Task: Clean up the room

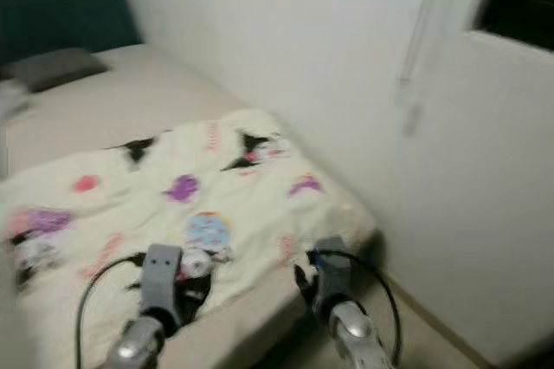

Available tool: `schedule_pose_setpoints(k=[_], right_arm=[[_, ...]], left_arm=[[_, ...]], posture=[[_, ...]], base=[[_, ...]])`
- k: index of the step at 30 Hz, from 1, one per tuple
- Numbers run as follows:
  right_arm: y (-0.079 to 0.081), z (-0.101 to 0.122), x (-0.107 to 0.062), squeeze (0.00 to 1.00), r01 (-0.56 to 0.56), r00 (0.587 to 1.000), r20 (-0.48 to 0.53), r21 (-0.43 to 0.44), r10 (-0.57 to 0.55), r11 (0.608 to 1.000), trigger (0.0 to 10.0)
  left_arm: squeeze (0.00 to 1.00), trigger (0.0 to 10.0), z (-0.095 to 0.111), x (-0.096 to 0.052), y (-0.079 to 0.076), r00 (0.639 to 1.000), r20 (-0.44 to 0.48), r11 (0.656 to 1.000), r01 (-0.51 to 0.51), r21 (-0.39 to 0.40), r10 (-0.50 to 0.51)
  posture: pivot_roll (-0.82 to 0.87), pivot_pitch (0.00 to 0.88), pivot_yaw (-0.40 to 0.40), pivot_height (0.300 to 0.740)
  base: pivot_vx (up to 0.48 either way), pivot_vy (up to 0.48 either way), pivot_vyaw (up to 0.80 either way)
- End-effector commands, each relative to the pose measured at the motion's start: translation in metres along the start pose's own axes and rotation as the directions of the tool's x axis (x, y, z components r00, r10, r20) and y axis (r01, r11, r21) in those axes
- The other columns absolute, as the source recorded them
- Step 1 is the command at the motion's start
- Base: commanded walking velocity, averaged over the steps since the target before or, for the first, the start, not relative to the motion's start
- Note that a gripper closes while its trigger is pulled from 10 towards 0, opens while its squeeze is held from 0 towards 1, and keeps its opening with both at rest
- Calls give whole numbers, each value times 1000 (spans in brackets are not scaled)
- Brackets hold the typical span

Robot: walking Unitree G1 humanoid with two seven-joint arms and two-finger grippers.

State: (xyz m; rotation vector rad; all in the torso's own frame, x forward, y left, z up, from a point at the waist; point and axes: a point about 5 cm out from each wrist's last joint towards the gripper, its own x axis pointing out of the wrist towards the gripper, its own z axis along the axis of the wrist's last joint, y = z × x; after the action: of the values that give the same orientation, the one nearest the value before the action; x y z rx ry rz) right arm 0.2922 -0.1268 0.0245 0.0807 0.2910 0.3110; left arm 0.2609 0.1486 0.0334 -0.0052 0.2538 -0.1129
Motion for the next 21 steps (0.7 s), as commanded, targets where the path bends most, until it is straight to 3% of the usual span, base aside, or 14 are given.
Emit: schedule_pose_setpoints(k=[1,6,13,21], right_arm=[[-2,-9,-5,0,16,1000,-21,56,-15,998,10000],[-2,-9,-4,0,18,999,-29,7,-18,1000,10000],[-3,-9,-4,0,23,999,-33,9,-23,1000,10000],[-3,-9,-4,0,25,999,-36,7,-24,1000,10000]], left_arm=[[0,10000,-3,-1,0,1000,-13,1000,6,-3,-6],[0,10000,-3,-1,0,1000,-14,1000,7,-2,-7],[0,10000,-2,0,-3,1000,-10,999,19,29,-19],[0,10000,-1,1,-3,1000,-11,1000,17,26,-17]], posture=[[-39,119,-59,740],[-39,120,-48,740],[-39,120,-49,740],[-39,121,-46,740]], base=[[0,0,0],[0,0,0],[0,0,0],[0,-377,0]])
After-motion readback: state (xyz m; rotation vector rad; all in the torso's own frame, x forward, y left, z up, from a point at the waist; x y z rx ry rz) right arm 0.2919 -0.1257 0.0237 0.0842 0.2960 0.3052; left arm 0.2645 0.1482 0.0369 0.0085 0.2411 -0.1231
